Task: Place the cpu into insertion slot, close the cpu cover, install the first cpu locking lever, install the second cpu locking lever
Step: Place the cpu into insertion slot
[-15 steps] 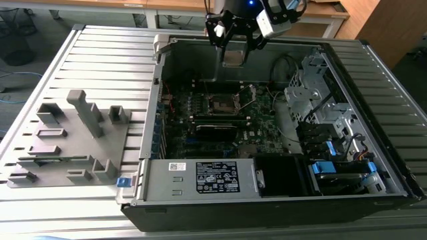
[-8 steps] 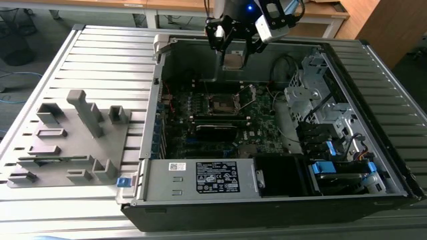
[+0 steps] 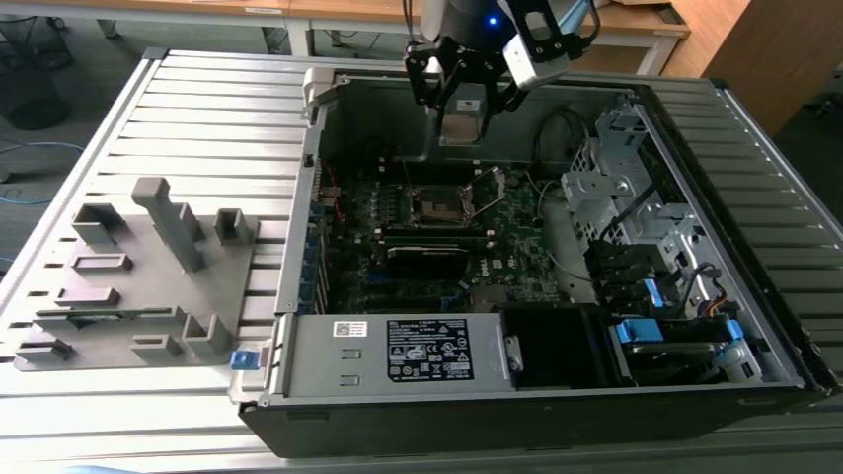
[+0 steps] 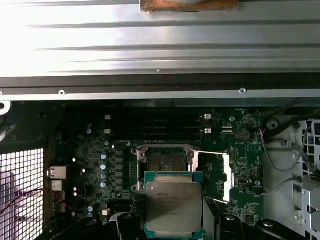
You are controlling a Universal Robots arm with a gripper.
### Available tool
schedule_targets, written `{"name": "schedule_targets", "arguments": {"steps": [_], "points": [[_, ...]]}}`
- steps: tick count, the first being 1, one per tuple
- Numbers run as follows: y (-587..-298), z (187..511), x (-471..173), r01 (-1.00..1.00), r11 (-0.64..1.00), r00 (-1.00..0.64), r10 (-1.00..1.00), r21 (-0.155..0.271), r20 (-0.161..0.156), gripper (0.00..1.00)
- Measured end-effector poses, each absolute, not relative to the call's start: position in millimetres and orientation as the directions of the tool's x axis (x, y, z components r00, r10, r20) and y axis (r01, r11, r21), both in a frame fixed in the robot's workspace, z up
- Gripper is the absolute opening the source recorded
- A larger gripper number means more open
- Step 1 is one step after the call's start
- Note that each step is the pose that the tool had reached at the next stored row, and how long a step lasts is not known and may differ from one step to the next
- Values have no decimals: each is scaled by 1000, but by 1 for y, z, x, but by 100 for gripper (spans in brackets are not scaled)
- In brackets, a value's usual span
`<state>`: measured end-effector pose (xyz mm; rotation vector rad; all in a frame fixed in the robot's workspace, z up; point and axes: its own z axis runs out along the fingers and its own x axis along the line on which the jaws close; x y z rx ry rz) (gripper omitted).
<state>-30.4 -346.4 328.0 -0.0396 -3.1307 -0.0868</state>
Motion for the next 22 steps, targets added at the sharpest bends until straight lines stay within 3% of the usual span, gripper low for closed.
{"name": "schedule_targets", "arguments": {"steps": [22], "points": [[-347, 312, -37, 26, 999, -1000, 25, 48, 9, 54]]}}
